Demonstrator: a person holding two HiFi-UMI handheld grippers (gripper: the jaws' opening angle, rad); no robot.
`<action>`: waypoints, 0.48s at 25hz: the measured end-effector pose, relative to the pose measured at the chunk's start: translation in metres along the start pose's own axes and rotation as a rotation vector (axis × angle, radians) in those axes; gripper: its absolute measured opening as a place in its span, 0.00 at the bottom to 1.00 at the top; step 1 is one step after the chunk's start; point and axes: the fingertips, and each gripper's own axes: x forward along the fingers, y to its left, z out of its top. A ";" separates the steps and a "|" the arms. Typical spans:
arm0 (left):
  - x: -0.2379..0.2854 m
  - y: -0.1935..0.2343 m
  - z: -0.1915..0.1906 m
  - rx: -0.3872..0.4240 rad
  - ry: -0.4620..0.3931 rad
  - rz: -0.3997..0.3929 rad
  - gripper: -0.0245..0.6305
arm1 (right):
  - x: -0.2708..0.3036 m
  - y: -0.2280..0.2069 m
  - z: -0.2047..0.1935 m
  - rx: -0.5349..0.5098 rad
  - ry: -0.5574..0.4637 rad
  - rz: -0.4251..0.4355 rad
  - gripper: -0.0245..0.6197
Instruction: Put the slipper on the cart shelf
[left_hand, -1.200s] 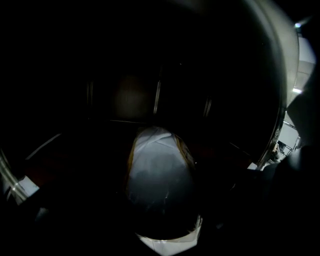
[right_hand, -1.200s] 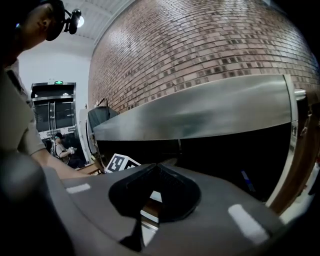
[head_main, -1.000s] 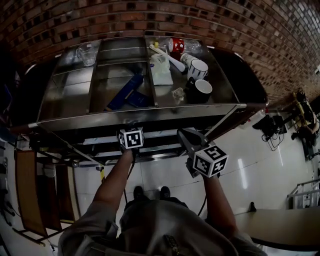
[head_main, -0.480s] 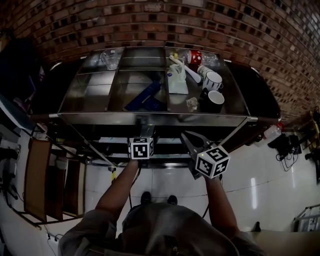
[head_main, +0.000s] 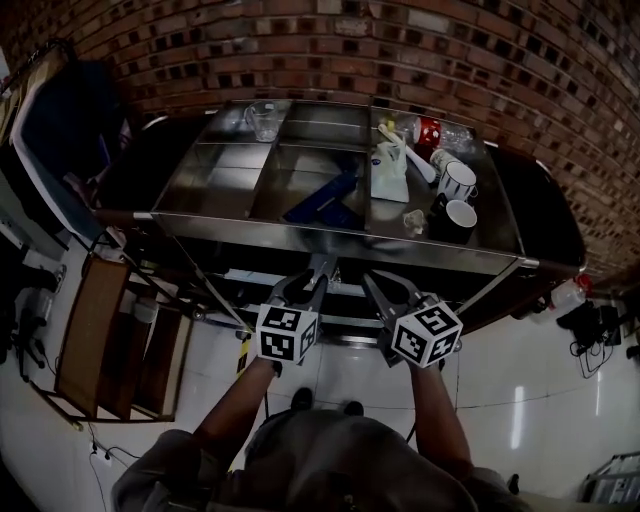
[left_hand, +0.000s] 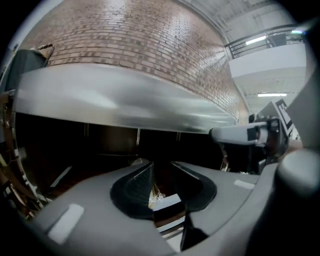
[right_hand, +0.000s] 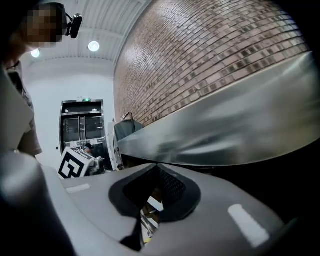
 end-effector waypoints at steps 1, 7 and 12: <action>-0.005 -0.004 0.005 -0.002 -0.018 -0.011 0.17 | 0.001 0.002 -0.001 -0.005 0.005 0.008 0.04; -0.025 -0.024 0.027 -0.045 -0.070 -0.102 0.05 | 0.003 0.016 -0.001 -0.039 0.027 0.057 0.04; -0.024 -0.035 0.030 -0.036 -0.068 -0.135 0.05 | 0.001 0.020 0.001 -0.073 0.049 0.066 0.04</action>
